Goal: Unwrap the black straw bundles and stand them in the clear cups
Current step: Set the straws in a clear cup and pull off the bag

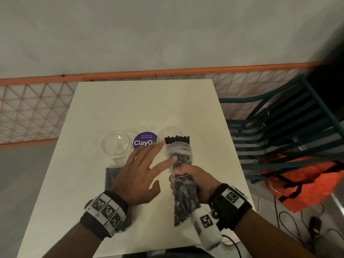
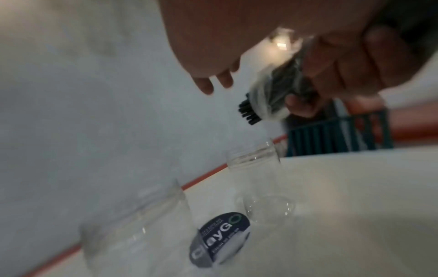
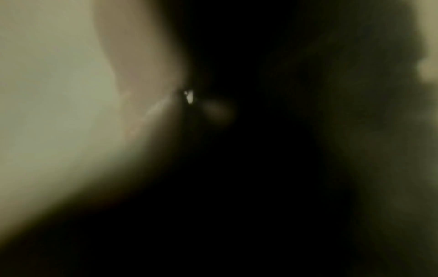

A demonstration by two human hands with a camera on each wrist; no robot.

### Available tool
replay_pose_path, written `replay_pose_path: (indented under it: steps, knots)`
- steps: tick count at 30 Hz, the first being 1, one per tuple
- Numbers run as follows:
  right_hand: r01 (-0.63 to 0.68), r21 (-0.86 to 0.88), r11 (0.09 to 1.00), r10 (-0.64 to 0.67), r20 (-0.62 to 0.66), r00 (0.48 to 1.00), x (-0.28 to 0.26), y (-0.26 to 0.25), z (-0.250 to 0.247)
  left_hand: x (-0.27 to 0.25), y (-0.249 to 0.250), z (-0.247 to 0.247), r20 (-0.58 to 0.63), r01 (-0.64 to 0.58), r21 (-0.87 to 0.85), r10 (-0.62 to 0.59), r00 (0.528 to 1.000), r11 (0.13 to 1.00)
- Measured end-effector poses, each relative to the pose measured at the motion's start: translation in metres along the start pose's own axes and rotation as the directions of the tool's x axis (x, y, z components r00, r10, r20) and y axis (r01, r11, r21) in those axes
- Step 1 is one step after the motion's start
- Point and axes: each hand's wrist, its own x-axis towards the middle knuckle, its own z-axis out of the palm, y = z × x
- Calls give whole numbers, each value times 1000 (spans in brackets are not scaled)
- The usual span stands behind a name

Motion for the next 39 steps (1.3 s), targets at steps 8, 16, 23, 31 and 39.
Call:
replay_pose_path:
  steps: [8,16,23,31,39]
  knots:
    - [75,-475,877,17,186,982,-18,-26,30,37,1,1,-18,-323,187,332,943,928]
    - [82,-529,845,-54,68,996,-20,-69,28,78,-23,-7,-31,-70,-33,69,997,997]
    - [312,-566,764,-472,-159,867,-19,-113,15,112,-21,-10,172,556,-671,-626,761,491]
    - [594,-800,86,-850,252,463,-11,-165,60,136,-39,5,308,573,-655,-518,798,493]
    - [256,-958,-127,-740,263,618,35,-176,71,143,-47,27,297,614,-684,-618,728,395]
